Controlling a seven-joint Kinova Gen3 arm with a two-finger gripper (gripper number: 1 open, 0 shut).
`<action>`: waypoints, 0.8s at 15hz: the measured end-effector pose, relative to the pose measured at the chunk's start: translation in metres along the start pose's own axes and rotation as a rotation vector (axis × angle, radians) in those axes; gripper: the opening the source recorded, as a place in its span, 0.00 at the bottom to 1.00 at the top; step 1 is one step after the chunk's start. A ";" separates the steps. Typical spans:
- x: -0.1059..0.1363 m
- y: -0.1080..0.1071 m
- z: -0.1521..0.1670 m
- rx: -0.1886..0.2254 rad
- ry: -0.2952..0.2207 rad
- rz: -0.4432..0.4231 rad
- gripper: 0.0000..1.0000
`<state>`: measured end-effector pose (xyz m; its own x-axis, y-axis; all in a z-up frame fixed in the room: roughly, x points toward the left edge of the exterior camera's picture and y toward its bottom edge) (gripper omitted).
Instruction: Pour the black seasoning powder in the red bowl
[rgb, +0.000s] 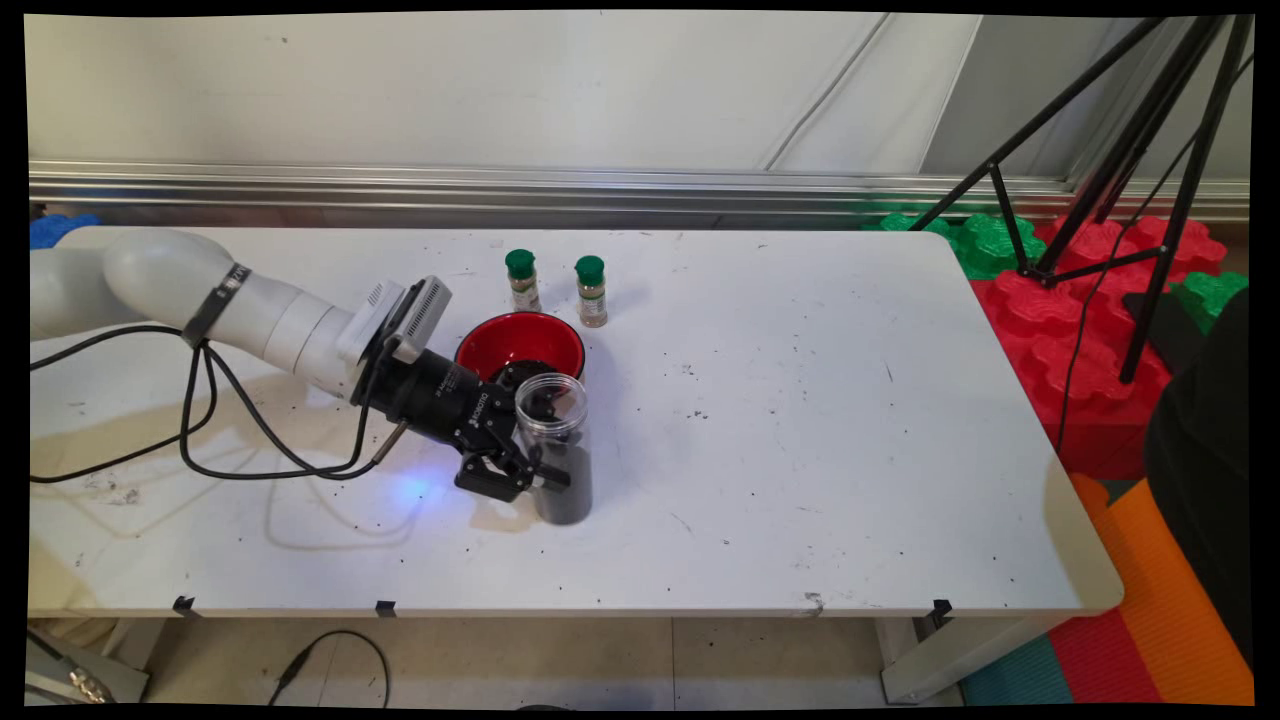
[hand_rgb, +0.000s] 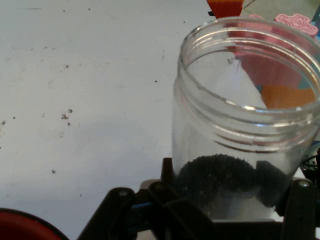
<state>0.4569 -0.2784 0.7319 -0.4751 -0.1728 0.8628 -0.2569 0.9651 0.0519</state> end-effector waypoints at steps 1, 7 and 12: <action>0.000 0.000 -0.001 0.002 0.001 -0.003 0.00; 0.008 -0.006 -0.006 0.029 0.029 -0.028 0.00; 0.024 -0.014 -0.014 0.059 0.056 -0.053 0.00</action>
<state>0.4607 -0.2928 0.7586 -0.4126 -0.2105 0.8863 -0.3302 0.9413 0.0698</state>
